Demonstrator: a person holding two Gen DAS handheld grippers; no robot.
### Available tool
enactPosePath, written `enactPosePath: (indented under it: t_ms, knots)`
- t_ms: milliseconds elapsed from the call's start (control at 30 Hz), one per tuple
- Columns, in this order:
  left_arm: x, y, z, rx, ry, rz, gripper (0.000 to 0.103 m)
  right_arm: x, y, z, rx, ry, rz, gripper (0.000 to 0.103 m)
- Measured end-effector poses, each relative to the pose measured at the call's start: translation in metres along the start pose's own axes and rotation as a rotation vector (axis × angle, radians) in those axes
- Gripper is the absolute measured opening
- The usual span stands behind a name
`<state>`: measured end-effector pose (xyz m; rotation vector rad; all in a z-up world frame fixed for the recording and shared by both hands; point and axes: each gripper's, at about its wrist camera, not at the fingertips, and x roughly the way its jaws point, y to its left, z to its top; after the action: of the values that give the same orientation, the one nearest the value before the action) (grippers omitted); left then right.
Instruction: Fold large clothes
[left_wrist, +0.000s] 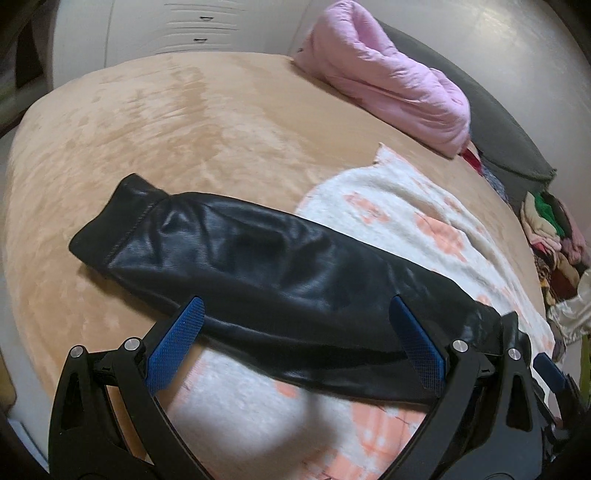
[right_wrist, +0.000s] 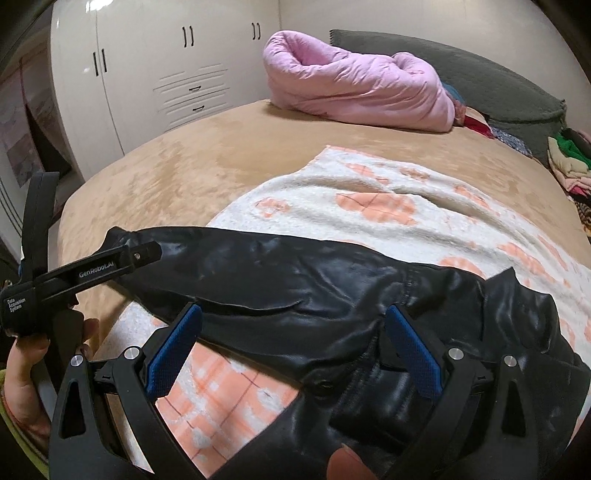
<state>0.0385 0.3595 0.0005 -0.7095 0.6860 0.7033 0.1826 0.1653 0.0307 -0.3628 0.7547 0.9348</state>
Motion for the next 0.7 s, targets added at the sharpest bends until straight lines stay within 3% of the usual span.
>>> enactPosePath:
  t_ms: [367, 567, 700]
  knots:
    - [0.017, 0.035, 0.003, -0.136, 0.034, 0.049, 0.094, 0.014, 0.004, -0.007, 0.004, 0.025, 0.016, 0.099]
    - [0.006, 0.045, 0.002, -0.167, -0.013, 0.109, 0.094, 0.017, -0.009, -0.018, 0.052, 0.039, 0.019, 0.099]
    - [0.017, 0.059, 0.001, -0.228, 0.033, 0.126, 0.094, 0.018, -0.011, -0.023, 0.055, 0.042, 0.02, 0.099]
